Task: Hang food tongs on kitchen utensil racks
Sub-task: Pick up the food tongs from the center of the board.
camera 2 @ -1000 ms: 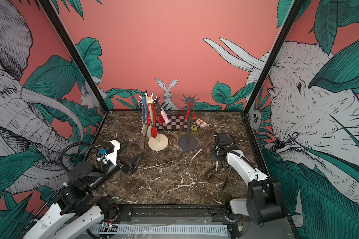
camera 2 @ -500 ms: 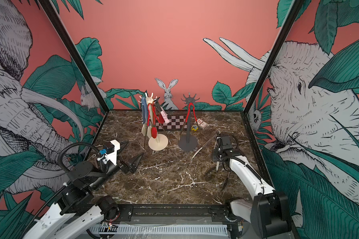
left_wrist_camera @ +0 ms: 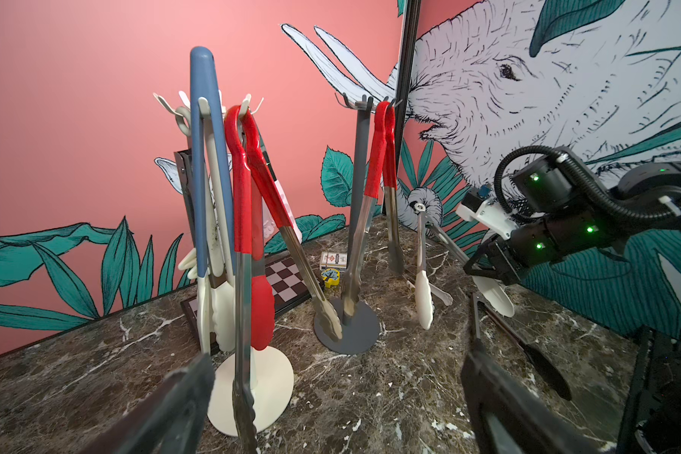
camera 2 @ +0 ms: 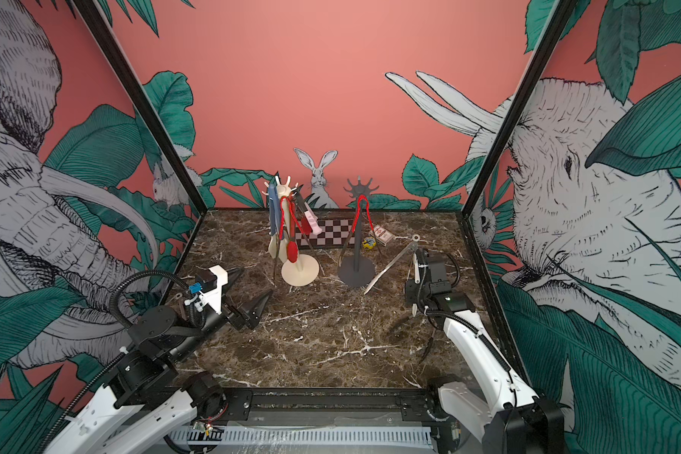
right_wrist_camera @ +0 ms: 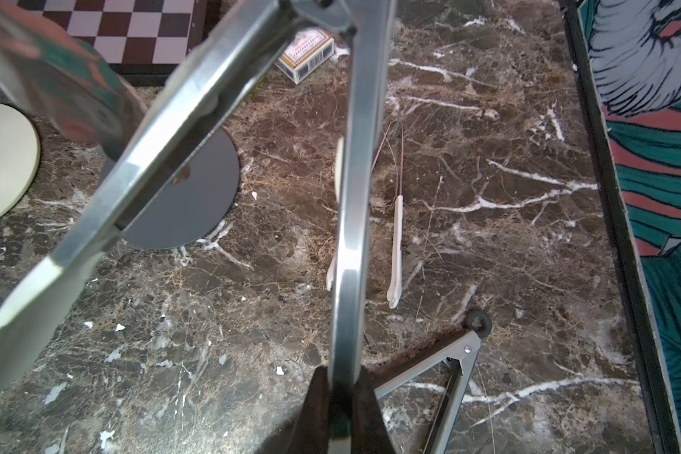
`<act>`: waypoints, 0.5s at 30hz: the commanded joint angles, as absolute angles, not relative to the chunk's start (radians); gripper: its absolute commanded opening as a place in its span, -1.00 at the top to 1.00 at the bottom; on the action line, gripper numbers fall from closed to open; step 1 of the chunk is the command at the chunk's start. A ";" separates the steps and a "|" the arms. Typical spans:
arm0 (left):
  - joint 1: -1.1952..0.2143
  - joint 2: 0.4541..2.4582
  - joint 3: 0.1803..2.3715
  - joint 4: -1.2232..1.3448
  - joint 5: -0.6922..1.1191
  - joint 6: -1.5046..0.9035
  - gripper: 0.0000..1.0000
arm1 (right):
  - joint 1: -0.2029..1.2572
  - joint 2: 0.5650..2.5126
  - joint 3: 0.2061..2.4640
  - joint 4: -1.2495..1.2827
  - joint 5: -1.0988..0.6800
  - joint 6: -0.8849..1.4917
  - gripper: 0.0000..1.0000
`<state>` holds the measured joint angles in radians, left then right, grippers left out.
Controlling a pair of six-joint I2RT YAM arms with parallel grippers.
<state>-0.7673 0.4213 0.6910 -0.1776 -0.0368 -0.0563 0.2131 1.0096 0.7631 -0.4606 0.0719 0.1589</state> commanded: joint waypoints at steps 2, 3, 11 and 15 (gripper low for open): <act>-0.768 0.418 0.686 -0.160 -0.030 -0.056 -0.99 | 0.209 0.950 0.745 -0.372 0.065 0.112 1.00; -0.767 0.419 0.686 -0.160 -0.031 -0.057 -0.99 | 0.210 0.937 0.739 -0.362 0.060 0.109 1.00; -0.767 0.418 0.684 -0.156 -0.029 -0.057 -0.99 | 0.210 0.878 0.719 -0.309 0.034 0.079 1.00; -0.767 0.420 0.681 -0.154 -0.021 -0.060 -0.99 | 0.210 0.861 0.715 -0.292 0.021 0.060 1.00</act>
<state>-0.7670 0.4213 0.6907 -0.1772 -0.0360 -0.0563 0.2131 0.8841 0.7223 -0.3729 0.0399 0.0868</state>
